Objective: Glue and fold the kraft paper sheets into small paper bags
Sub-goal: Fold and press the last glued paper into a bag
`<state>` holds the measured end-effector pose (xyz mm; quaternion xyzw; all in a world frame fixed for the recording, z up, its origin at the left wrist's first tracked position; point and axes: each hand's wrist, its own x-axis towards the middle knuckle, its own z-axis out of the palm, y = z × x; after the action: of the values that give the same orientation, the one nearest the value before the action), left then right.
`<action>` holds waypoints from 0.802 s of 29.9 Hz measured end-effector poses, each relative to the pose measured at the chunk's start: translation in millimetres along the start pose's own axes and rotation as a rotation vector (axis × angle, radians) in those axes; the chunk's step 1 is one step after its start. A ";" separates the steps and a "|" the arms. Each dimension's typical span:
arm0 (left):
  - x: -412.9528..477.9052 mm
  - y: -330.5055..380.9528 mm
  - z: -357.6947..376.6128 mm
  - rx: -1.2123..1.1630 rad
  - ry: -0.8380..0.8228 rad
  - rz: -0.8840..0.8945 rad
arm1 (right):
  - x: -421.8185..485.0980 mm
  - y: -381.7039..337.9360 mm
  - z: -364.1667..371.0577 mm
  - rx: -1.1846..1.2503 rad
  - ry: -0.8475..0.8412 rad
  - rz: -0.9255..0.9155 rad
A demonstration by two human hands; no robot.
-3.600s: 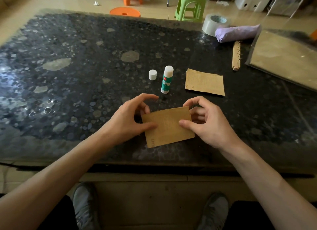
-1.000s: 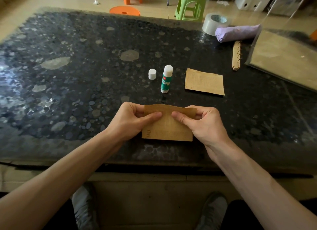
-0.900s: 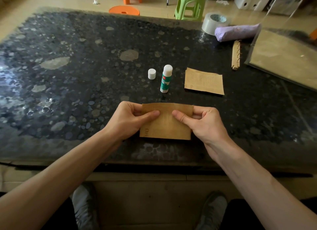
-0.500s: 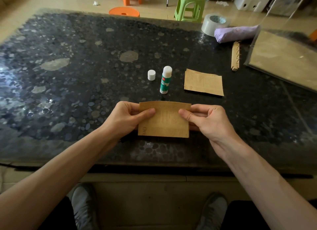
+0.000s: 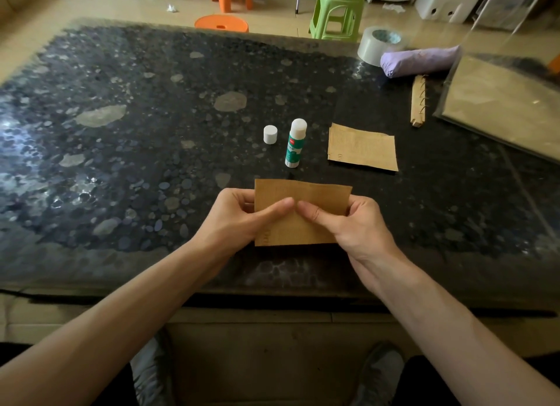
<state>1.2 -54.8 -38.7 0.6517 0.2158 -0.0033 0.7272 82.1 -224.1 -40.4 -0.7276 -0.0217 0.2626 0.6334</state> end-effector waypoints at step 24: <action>4.7 1.6 -9.6 -0.003 0.057 0.001 | 9.7 -2.2 -19.3 0.017 0.033 -0.046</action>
<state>2.9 -44.2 -39.2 0.6506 0.2361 0.0157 0.7216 99.0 -237.7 -40.6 -0.7258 -0.0259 0.2364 0.6455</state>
